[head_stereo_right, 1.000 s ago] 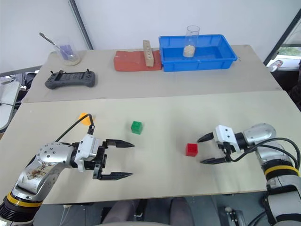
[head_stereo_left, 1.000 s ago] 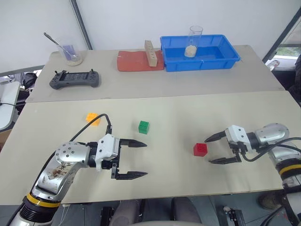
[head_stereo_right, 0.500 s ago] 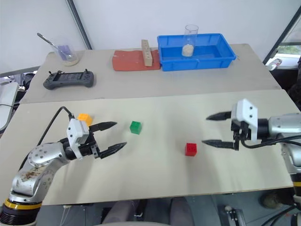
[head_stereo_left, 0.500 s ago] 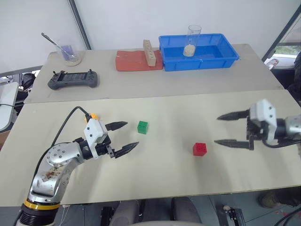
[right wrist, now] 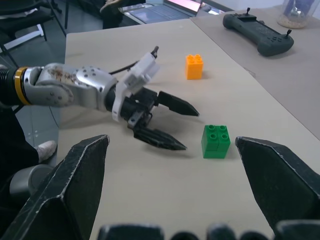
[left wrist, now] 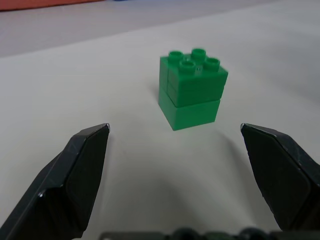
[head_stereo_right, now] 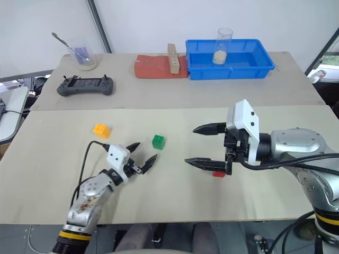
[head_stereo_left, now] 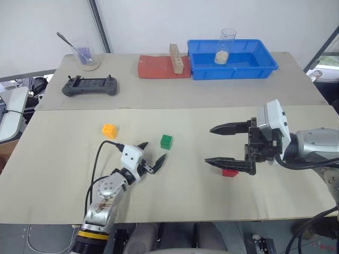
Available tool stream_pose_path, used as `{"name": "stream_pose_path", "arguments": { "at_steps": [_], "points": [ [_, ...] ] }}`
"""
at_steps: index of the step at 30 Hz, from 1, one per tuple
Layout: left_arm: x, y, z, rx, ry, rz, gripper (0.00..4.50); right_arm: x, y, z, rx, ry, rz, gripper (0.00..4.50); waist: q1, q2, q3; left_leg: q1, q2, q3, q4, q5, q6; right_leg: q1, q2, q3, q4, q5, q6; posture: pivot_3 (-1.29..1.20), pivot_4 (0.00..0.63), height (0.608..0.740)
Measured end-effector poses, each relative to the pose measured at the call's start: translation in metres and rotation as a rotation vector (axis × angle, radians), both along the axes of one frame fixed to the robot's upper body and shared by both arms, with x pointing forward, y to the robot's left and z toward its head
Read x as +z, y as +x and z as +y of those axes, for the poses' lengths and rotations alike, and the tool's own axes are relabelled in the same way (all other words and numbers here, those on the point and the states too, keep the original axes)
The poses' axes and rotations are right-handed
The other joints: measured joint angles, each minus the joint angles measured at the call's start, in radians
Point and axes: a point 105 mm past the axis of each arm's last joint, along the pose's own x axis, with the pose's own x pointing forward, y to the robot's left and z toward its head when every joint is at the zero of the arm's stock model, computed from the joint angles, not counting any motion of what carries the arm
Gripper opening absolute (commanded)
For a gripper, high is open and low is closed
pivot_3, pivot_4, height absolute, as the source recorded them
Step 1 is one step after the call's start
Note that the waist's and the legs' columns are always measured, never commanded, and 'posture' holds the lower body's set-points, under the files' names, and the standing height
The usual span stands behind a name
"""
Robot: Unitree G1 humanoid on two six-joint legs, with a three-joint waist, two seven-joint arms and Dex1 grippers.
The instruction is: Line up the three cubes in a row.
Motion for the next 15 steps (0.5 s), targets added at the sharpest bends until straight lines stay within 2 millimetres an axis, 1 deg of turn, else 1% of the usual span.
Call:
{"name": "stream_pose_path", "arguments": {
  "at_steps": [3,5,8,13,15],
  "points": [
    [0.0,0.007,-0.014,-0.01,-0.008,-0.03,4.5,0.001,0.0,0.0,-0.007,0.008,0.001,4.48,-0.001,0.0,0.0,0.0,0.0,0.0,0.0,0.0,0.0,0.0,0.0,0.0,0.0,0.0,0.0,0.0,0.15,0.74],
    [0.0,0.009,-0.02,-0.012,-0.013,-0.045,4.5,0.001,0.0,0.001,-0.012,0.008,0.0,4.48,-0.001,0.0,0.0,0.0,0.0,0.0,0.0,0.0,0.0,0.0,0.0,0.0,0.001,0.0,0.0,0.0,0.15,0.74],
    [0.001,0.016,-0.024,0.014,-0.011,-0.068,3.68,0.001,0.001,0.0,-0.022,0.007,0.0,4.5,0.0,0.0,0.0,0.0,0.0,0.0,0.001,0.0,0.0,0.0,0.0,0.0,0.001,0.0,0.0,0.0,0.15,0.74],
    [0.002,0.02,-0.025,0.049,-0.002,-0.095,1.31,0.003,-0.001,-0.001,-0.028,0.007,-0.008,4.5,-0.001,0.0,0.0,0.0,0.0,0.0,0.001,0.0,0.0,0.0,0.0,-0.001,0.001,0.0,0.0,0.0,0.15,0.74],
    [0.002,0.02,-0.025,0.05,-0.001,-0.099,1.28,0.003,-0.001,-0.002,-0.032,0.01,-0.008,4.5,-0.001,0.0,0.0,0.0,0.0,0.0,0.001,0.0,0.0,0.0,0.0,-0.001,0.001,0.0,0.0,0.0,0.15,0.74]
  ]
}}
